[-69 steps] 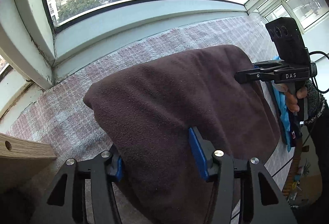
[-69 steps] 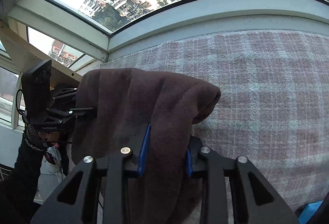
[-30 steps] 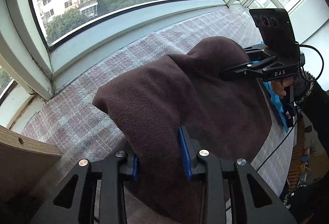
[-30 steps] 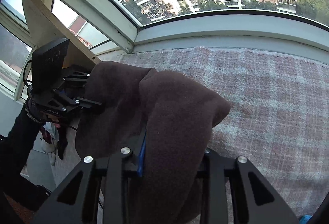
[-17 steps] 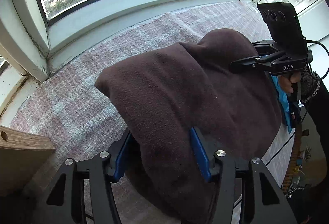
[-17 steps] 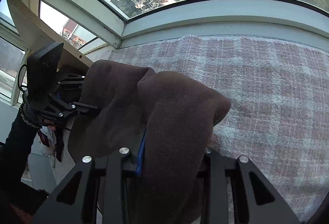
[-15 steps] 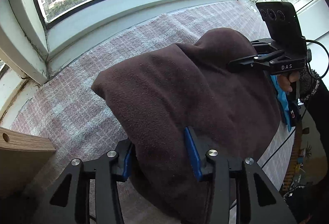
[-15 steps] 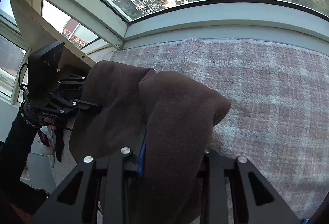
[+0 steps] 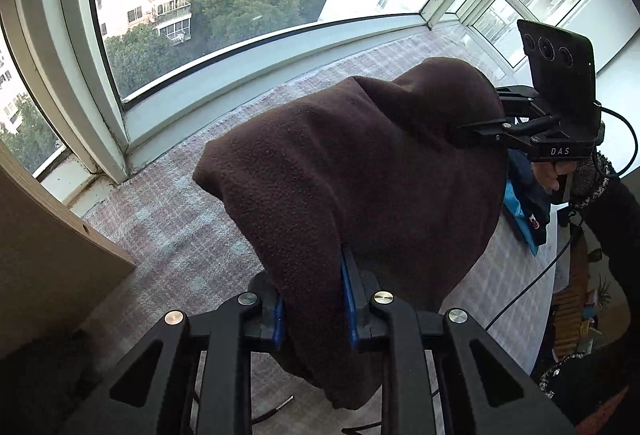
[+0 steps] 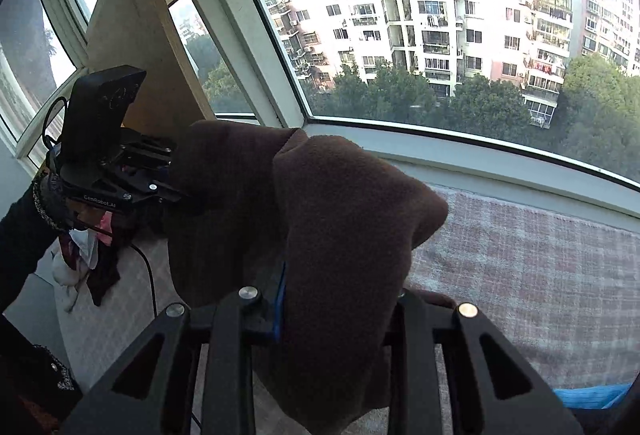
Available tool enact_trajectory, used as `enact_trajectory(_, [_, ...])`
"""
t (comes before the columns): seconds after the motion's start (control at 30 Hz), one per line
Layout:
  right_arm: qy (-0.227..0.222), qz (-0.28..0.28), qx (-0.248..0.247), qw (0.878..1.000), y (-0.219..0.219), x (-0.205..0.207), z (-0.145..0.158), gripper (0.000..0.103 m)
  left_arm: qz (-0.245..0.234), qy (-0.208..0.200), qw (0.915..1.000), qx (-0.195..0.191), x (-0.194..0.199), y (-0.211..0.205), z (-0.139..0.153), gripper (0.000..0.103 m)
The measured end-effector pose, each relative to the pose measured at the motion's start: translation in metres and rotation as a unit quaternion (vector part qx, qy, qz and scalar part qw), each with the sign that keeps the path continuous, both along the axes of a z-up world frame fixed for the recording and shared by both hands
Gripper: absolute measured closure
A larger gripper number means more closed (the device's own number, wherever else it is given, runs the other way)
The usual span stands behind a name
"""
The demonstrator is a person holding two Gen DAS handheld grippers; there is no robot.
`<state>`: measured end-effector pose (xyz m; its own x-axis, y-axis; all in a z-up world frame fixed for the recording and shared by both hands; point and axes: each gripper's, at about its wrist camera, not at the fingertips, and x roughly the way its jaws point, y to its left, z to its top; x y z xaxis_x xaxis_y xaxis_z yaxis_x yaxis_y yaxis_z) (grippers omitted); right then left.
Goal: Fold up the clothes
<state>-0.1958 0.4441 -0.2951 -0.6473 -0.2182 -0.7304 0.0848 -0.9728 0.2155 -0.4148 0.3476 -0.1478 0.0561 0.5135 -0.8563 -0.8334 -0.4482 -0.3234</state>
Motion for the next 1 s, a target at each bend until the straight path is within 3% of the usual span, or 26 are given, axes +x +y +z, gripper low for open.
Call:
enact_trajectory(0.07, [0.028, 0.009, 0.038, 0.999, -0.020, 0.036, -0.006, 0.078, -0.012, 0.062, 0.9979, 0.017, 0.016, 0.001, 0.024, 0.083])
enact_trajectory(0.13, [0.056, 0.017, 0.076, 0.995, -0.041, 0.072, -0.012, 0.078, -0.032, 0.140, 0.9891, 0.031, 0.040, -0.001, 0.046, 0.083])
enact_trajectory(0.2, [0.084, 0.026, 0.114, 0.990, -0.061, 0.108, -0.019, 0.078, -0.050, 0.196, 0.9785, 0.041, 0.074, -0.007, 0.043, 0.083])
enact_trajectory(0.27, [0.112, 0.035, 0.151, 0.982, -0.082, 0.144, -0.025, 0.077, -0.064, 0.220, 0.9721, 0.051, 0.114, -0.025, 0.026, 0.083])
enact_trajectory(0.4, [0.059, 0.027, 0.194, 0.979, -0.115, 0.186, -0.071, 0.074, -0.100, 0.169, 0.9803, 0.025, 0.180, -0.051, -0.029, 0.084])
enact_trajectory(0.5, [0.036, 0.026, 0.263, 0.964, -0.136, 0.206, -0.080, 0.068, -0.114, 0.146, 0.9827, -0.005, 0.207, -0.062, -0.059, 0.080])
enact_trajectory(0.63, [0.003, 0.021, 0.326, 0.945, -0.149, 0.226, -0.080, 0.061, -0.118, 0.124, 0.9850, -0.025, 0.223, -0.084, -0.067, 0.070])
enact_trajectory(0.7, [-0.004, 0.026, 0.313, 0.949, -0.152, 0.241, -0.070, 0.061, -0.129, 0.116, 0.9840, -0.040, 0.230, -0.100, -0.064, 0.063])
enact_trajectory(0.83, [0.005, 0.021, 0.264, 0.964, -0.161, 0.276, -0.033, 0.062, -0.141, 0.080, 0.9857, -0.046, 0.244, -0.137, -0.042, 0.063])
enact_trajectory(0.93, [0.021, -0.027, 0.154, 0.987, -0.148, 0.288, 0.002, 0.057, -0.124, 0.020, 0.9921, 0.011, 0.242, -0.171, 0.000, 0.062])
enact_trajectory(0.97, [0.018, -0.060, 0.113, 0.992, -0.137, 0.284, 0.006, 0.045, -0.118, 0.018, 0.9925, 0.026, 0.238, -0.181, 0.015, 0.059])
enact_trajectory(1.0, [0.016, -0.093, 0.071, 0.993, -0.126, 0.281, 0.011, 0.039, -0.110, 0.018, 0.9929, 0.040, 0.234, -0.189, 0.030, 0.049])
